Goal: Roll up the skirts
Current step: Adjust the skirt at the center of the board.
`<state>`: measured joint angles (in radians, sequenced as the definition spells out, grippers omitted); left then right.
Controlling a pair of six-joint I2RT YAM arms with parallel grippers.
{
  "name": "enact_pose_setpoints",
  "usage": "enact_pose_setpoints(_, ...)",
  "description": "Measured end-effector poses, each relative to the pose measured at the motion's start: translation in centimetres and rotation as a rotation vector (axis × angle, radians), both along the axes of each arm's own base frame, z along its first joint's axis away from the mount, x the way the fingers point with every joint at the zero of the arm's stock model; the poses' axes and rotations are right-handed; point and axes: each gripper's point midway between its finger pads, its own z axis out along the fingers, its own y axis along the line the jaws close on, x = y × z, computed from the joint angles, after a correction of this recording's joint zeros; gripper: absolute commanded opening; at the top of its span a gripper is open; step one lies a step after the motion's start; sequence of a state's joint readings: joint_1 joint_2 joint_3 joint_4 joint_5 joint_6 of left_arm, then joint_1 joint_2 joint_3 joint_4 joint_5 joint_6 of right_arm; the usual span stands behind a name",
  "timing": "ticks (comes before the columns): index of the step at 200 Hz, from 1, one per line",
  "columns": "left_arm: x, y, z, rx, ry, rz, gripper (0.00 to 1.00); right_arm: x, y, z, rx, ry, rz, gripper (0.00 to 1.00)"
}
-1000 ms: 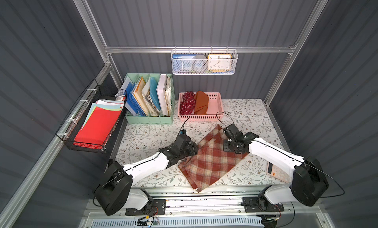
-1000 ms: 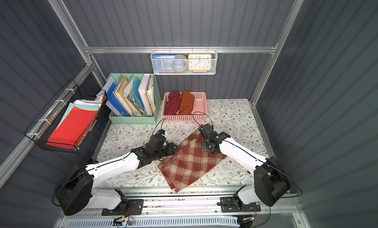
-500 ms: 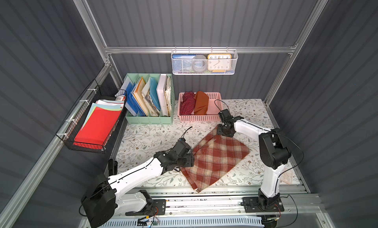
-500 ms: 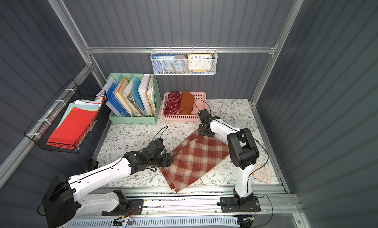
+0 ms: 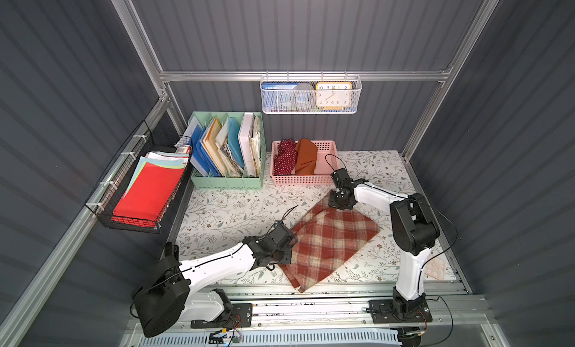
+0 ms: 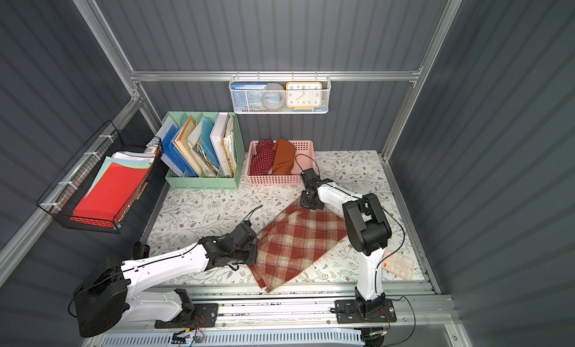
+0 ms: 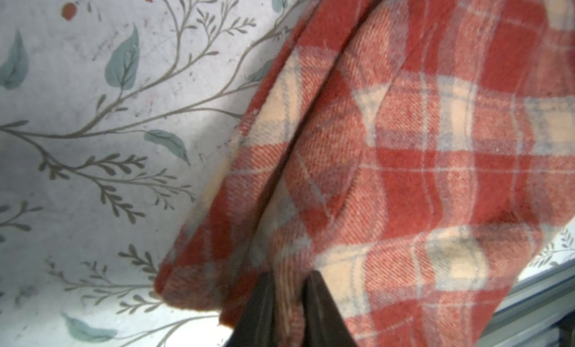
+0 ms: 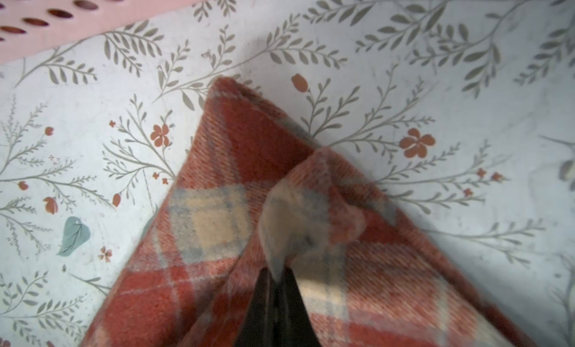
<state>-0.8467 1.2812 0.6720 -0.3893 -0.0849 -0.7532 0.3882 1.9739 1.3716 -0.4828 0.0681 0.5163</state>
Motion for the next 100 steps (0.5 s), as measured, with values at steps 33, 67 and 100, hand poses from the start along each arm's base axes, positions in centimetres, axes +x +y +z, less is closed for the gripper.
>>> enact_pose_setpoints(33,0.2,0.1,2.4,-0.056,-0.054,0.018,0.0,-1.0,-0.5,2.1,0.011,-0.037,-0.003,0.0)
enact_pose_setpoints(67,0.3,0.4,3.7,-0.08,-0.087,0.038,0.0,-0.7,-0.3,4.5,0.031,-0.089,-0.001,0.0)
enact_pose_setpoints(100,0.3,1.3,3.5,-0.063,-0.096,0.081,0.07,0.0,0.2,4.6,0.034,-0.094,0.006,0.04)
